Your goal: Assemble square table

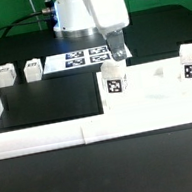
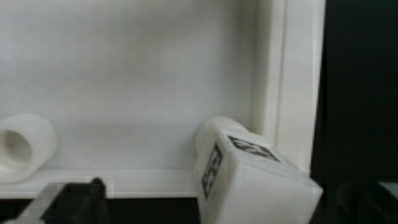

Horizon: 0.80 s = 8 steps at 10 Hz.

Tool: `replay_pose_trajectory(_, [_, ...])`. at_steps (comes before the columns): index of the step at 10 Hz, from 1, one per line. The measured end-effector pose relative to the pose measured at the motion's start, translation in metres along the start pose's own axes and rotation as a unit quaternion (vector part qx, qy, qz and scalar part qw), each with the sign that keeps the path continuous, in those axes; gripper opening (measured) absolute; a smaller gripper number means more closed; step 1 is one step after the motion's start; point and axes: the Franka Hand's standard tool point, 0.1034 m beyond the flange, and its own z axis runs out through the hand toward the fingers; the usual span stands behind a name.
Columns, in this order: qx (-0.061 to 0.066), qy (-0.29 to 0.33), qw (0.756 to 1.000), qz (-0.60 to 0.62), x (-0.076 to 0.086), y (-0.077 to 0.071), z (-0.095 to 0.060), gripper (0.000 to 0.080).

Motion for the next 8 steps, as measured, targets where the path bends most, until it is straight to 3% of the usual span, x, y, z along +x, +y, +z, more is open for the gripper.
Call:
replay_pose_trajectory(4, [-0.002, 0.001, 0.985, -0.174, 0.001, 0.001, 0.001, 0.0648])
replay_pose_trajectory(6, [-0.004, 0.005, 0.937, -0.35, 0.005, 0.009, 0.005, 0.0648])
replay_pose_trajectory(8, [-0.012, 0.001, 0.872, -0.489, 0.006, 0.014, 0.007, 0.0648])
